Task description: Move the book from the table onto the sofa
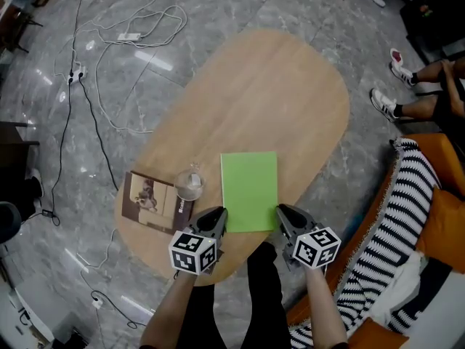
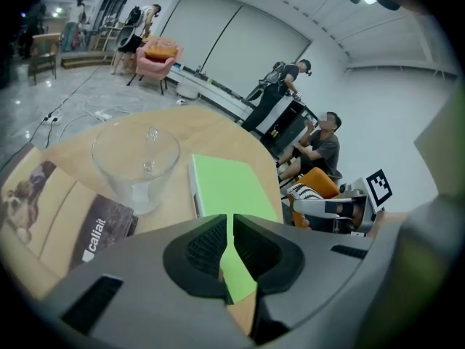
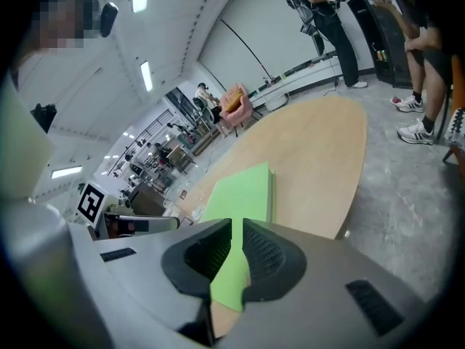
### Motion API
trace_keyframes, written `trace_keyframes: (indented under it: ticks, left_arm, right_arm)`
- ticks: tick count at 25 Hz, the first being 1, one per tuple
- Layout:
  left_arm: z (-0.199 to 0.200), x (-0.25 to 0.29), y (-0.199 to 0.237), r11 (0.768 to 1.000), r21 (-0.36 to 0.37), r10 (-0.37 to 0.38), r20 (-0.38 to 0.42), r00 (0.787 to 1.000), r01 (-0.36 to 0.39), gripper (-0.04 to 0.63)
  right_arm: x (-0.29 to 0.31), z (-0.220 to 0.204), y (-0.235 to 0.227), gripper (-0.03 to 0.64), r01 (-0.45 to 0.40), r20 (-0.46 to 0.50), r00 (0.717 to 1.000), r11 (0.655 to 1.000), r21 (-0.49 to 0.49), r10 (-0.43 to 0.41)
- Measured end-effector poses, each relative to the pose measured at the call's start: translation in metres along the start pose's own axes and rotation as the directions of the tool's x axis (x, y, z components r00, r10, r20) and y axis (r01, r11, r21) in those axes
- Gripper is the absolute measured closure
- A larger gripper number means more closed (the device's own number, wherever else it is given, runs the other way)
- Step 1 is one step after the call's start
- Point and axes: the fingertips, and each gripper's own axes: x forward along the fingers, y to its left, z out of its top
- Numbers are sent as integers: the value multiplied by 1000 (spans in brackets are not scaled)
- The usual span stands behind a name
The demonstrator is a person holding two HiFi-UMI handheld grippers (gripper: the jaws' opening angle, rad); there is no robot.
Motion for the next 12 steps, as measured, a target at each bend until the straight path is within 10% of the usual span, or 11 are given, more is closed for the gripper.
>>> trace_keyframes:
  ticks: [12]
  left_arm:
    - [-35,39,23,977,-212,-56,-83,995,37,471]
  right_arm:
    - [30,-29,-34,499,6,-123,992,998,67,2]
